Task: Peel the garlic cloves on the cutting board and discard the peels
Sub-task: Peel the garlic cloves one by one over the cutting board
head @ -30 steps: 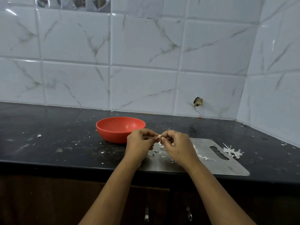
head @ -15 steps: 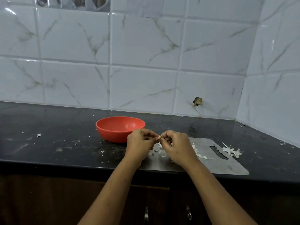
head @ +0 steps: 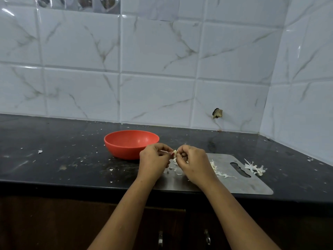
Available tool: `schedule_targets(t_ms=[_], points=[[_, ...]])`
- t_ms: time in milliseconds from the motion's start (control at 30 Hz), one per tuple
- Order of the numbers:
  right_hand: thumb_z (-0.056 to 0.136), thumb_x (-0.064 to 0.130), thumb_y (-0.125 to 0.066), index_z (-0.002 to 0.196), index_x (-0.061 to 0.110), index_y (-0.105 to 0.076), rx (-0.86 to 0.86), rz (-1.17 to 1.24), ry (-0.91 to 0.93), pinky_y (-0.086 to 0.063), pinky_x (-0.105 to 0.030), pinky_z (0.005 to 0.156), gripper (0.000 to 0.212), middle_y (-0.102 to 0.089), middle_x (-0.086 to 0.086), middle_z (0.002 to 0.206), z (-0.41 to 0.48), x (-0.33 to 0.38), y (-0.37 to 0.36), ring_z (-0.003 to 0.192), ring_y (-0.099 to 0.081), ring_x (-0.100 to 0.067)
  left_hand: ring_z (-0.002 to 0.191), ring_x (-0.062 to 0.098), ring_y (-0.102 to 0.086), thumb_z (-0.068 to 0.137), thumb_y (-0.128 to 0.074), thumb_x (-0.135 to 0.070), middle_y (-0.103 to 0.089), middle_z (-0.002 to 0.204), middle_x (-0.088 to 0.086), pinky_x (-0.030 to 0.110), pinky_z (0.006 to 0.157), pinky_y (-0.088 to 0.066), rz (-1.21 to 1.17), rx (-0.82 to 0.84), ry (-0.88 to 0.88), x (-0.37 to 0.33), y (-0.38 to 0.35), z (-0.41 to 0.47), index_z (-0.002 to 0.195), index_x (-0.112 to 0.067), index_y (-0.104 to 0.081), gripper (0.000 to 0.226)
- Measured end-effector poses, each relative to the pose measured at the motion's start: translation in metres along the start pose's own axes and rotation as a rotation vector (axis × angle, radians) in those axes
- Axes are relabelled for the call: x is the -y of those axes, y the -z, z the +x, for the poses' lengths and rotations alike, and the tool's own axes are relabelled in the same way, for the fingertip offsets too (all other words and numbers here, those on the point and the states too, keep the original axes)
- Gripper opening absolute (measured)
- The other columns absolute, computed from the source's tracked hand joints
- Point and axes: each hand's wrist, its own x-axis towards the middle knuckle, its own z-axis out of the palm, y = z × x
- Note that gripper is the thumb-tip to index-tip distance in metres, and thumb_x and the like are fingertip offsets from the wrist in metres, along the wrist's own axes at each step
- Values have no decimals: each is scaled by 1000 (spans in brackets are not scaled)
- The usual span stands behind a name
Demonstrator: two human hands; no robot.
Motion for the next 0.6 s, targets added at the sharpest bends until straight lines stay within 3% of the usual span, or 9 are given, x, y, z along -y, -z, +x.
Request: schedule_targets(t_ms=[267, 400, 600], points=[[91, 20, -59, 88, 18, -66, -19, -2, 24, -47, -24, 63, 7, -61, 6, 78, -1, 0, -1, 69, -57, -8, 69, 16, -69, 85, -66, -4, -74, 80, 12, 19, 60, -54, -155, 95, 49, -3, 0, -1, 92, -5, -74, 10], [90, 17, -59, 88, 17, -66, -11, 25, 32, -45, -21, 63, 7, -60, 9, 75, 0, 0, -1, 68, -56, -6, 62, 15, -65, 86, -65, 1, -71, 78, 16, 19, 58, -52, -226, 104, 76, -1, 1, 0, 90, -3, -72, 9], [89, 18, -60, 78, 23, -61, -91, 148, -84, -45, -21, 60, 13, -60, 12, 66, 2, -2, 1, 61, -56, -3, 59, 8, -62, 91, -59, -1, -71, 75, 3, 18, 55, -51, -383, 158, 120, -3, 4, 1, 91, -5, -68, 10]])
